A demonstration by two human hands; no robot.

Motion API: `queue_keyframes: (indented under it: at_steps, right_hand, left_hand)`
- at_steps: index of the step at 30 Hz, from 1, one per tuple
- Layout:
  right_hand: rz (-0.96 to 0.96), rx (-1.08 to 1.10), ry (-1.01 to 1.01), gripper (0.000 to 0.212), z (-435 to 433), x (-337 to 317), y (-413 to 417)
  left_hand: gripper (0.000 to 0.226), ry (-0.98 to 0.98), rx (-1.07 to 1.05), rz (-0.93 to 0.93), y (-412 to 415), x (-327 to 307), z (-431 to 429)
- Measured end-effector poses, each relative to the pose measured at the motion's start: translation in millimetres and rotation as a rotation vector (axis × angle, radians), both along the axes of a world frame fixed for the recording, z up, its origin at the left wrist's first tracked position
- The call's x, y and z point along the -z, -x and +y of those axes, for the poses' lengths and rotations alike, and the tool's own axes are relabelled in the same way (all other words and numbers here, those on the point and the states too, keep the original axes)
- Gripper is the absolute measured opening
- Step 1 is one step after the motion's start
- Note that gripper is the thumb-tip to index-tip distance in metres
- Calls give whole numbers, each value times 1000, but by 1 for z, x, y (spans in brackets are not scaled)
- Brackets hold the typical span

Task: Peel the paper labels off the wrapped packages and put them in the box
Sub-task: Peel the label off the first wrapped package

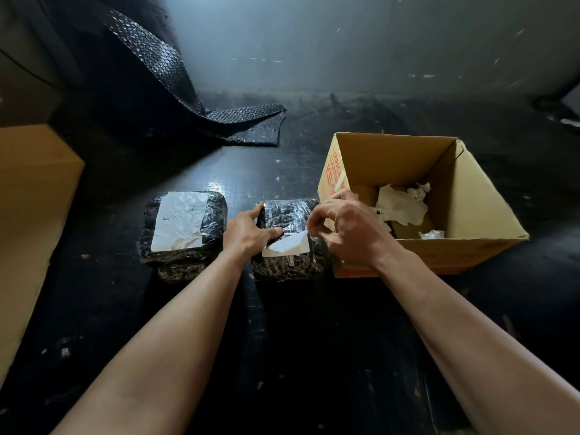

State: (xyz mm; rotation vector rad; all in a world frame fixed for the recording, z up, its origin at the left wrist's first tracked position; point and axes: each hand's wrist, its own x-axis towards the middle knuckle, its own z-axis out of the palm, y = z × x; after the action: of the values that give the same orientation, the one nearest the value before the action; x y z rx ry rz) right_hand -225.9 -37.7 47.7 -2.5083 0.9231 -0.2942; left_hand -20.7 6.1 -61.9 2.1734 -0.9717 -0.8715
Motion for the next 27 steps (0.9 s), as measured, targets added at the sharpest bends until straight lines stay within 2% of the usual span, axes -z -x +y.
queue_keyframes:
  at_steps: [19, 27]
  right_hand:
    - [-30, 78, -58, 14, 15, -11, 9]
    - [-42, 114, -16, 11, 20, -23, 15]
  left_hand:
    - [90, 18, 20, 9, -1, 4, 1]
    - [84, 21, 36, 45, -1, 3, 2]
